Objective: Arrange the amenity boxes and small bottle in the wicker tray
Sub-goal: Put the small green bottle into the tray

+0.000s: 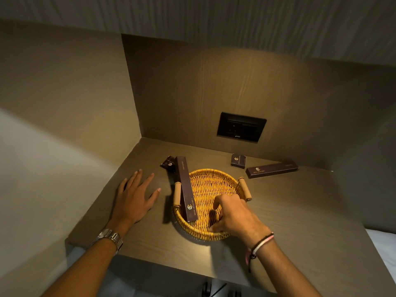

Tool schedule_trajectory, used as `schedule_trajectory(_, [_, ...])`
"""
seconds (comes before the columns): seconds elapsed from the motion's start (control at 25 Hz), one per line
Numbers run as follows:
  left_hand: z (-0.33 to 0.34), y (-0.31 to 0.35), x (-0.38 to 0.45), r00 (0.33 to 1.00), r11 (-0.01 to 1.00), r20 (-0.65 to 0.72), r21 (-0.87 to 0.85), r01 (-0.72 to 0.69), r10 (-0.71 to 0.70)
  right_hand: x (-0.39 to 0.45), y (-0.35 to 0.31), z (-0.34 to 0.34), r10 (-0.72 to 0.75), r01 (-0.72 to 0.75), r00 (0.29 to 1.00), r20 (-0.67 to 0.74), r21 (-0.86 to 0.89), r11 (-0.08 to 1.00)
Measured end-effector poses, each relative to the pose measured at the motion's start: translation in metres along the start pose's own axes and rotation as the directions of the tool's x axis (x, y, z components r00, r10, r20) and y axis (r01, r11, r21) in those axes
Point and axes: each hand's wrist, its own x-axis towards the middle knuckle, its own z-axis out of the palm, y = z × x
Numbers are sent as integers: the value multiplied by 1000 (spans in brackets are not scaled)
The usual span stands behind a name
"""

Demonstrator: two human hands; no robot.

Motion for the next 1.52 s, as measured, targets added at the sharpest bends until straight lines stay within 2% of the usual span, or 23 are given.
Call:
schedule_trajectory(0.2, [0, -1, 1, 1000, 1000, 8, 1, -2, 2, 0, 0, 1, -41, 41, 999, -12, 11, 999])
schedule_trajectory(0.36, [0, -2, 1, 1000, 1000, -2, -7, -6, 6, -2, -2, 5, -128, 123, 990, -66, -80, 989])
schedule_trajectory(0.76, [-1, -1, 0, 1000, 1000, -1, -12, -2, 2, -9, 0, 8, -197, 196, 980, 5, -119, 973])
schedule_trajectory(1.0, [-4, 1, -1, 1000, 1000, -5, -8, -6, 6, 1, -8, 7, -250, 251, 968, 33, -57, 966])
schedule_trajectory(1.12, [-3, -1, -2, 1000, 1000, -3, -3, 8, -8, 15, -16, 5, -268, 283, 957, 113, -151, 947])
schedule_trajectory(1.36, [-4, 1, -1, 1000, 1000, -1, -13, -6, 6, 24, -8, -4, -342, 379, 896, 284, -85, 921])
schedule_trajectory(1.44, [-3, 1, -1, 1000, 1000, -3, -10, 0, 0, 21, -3, -5, -356, 382, 899, 257, -57, 923])
schedule_trajectory(1.52, [-4, 1, -1, 1000, 1000, 0, -2, 3, -3, 15, 5, -6, -352, 352, 923, 154, 29, 936])
